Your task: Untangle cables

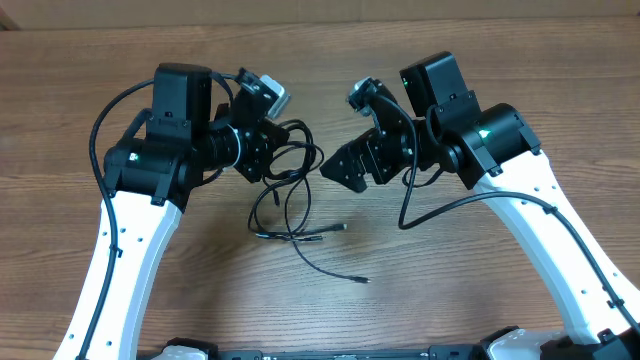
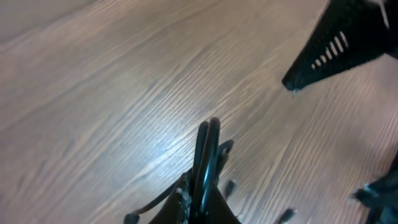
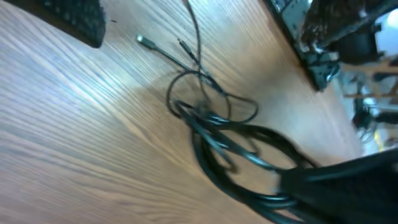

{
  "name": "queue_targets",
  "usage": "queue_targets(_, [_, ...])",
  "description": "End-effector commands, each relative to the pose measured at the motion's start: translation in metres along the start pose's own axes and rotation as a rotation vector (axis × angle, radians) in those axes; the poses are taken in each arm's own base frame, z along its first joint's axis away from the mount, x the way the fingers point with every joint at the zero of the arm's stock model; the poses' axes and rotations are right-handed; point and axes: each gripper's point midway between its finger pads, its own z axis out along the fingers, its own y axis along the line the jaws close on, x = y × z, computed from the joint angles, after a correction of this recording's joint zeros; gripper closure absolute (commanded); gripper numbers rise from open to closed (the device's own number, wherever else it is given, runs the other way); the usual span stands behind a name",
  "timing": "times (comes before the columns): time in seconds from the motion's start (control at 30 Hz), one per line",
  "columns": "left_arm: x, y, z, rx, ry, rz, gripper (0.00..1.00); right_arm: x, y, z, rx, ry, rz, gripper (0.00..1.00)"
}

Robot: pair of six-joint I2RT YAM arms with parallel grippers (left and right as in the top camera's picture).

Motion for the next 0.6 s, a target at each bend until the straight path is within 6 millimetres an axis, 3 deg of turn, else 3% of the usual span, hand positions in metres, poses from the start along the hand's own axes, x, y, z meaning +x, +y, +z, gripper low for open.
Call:
queue_targets(0.0, [-0.009, -0.001, -0.002, 0.008, -0.029, -0.141, 0.96, -0.010, -0.003, -0.016, 0.072, -0.052, 0.042, 0.00])
queue_targets(0.17, [-0.015, -0.013, -0.004, 0.084, -0.047, -0.246, 0.96, -0.010, -0.006, -0.015, 0.086, -0.052, 0.070, 0.00])
queue_targets(0.37, [-0.018, -0.014, -0.004, 0.094, -0.055, -0.384, 0.96, -0.011, -0.017, -0.016, 0.143, -0.064, 0.173, 0.00])
queue_targets(0.57, [-0.040, -0.038, -0.012, 0.256, -0.128, -0.337, 0.96, -0.012, -0.017, -0.015, 0.142, -0.068, 0.190, 0.00])
